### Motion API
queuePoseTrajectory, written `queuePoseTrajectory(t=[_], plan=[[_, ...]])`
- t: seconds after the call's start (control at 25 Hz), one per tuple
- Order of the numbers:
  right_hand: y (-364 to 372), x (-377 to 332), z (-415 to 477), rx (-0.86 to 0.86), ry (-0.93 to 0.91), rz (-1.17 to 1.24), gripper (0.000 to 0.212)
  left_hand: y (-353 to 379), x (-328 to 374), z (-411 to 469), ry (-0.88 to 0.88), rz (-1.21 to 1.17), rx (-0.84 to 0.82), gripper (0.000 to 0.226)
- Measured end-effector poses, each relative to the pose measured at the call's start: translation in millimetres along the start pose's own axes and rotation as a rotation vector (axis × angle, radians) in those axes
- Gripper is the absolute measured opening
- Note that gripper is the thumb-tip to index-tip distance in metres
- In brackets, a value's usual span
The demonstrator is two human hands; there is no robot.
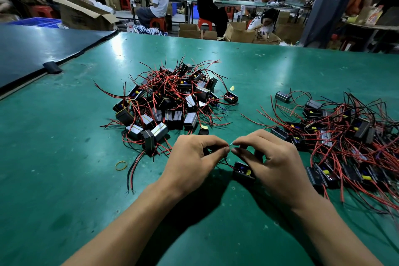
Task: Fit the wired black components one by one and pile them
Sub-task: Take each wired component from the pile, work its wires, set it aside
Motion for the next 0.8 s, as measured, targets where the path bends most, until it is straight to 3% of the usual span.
queuePoseTrajectory(t=[0.12,0.24,0.4,0.52,0.68,0.8], plan=[[-1,1,2,-0.017,0.033,0.012,0.023,0,1,-1,0.033,0.020,-0.007,0.008],[0,-2,2,-0.003,0.118,0.108,0.016,3,1,-2,0.077,0.047,-0.022,0.010],[11,6,0,-0.027,0.446,0.337,0.022,5,4,-2,0.135,0.130,-0.007,0.012],[17,10,-3,-0.062,0.589,0.459,0.025,5,3,-2,0.129,0.123,0.004,0.013],[4,-1,2,-0.018,0.398,0.353,0.003,4,1,-1,0.072,0.044,0.025,0.009],[1,-4,4,-0.061,0.209,0.232,0.013,1,3,0,0.042,-0.010,0.019,0.006]])
Point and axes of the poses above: each hand's wrist, its own z-axis towards the middle knuckle, its own y-axis out of the palm, x = y × z, the point moved 5 cm from there along z, towards the middle knuckle, and after that the axes turned 5 degrees about -x, right-handed, at the moved point
